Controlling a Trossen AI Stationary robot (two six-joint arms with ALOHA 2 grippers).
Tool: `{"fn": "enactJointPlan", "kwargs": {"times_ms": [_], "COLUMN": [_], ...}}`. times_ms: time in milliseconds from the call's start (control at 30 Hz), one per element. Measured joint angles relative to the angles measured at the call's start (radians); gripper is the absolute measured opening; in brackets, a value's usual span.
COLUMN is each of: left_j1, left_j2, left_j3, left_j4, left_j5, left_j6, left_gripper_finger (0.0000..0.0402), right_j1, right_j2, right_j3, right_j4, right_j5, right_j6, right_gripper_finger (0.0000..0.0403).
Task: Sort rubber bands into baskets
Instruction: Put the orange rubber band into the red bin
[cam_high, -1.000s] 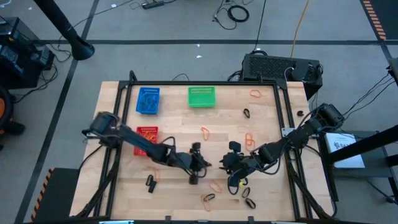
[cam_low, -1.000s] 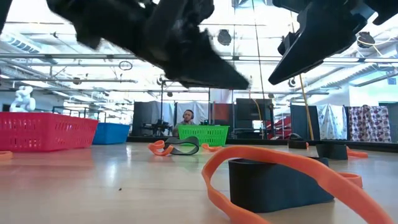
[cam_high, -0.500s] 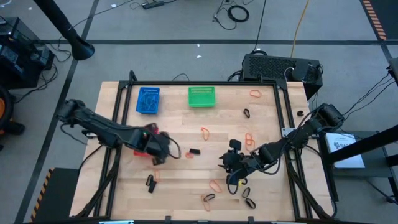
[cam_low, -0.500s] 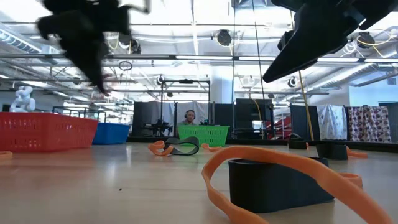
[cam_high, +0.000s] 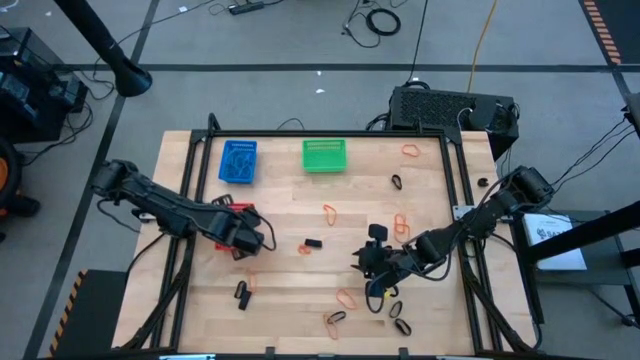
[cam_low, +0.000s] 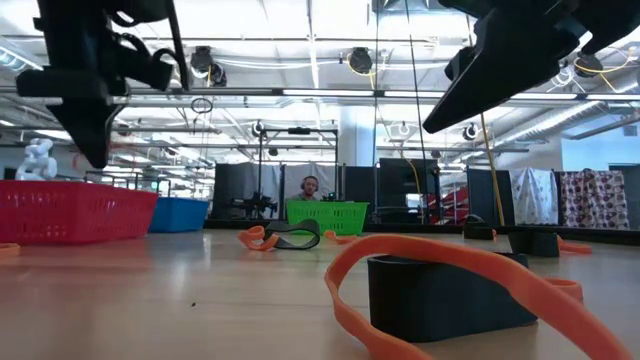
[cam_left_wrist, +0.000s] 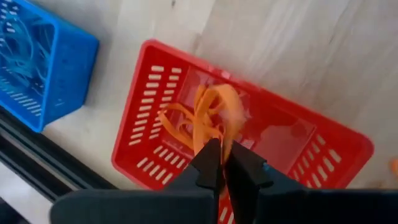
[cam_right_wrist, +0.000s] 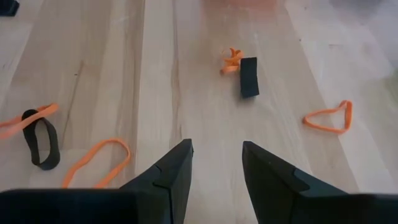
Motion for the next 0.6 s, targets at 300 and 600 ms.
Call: {"fn": "enactJointPlan", "kwargs": {"times_ms": [300,600], "left_j1": [0.000,0.006], "left_j2": [-0.001,-0.001], "left_j3": [0.000,0.014], "left_j4": [-0.001,0.002], "left_j5": [0.079,0.148], "left_j6": [0.027,0.022], "left_gripper_finger": [0.0070,0.0104], "right_j1": [-0.001,-0.001], "right_j2": [0.000,0.000], "right_j3": [0.000,0.000], "right_j4": [0.003,0.006], "right_j5": [0.002,0.003], "right_j6": [-0.020,-0.019], "right_gripper_finger": [0.0135,0.0135]}}
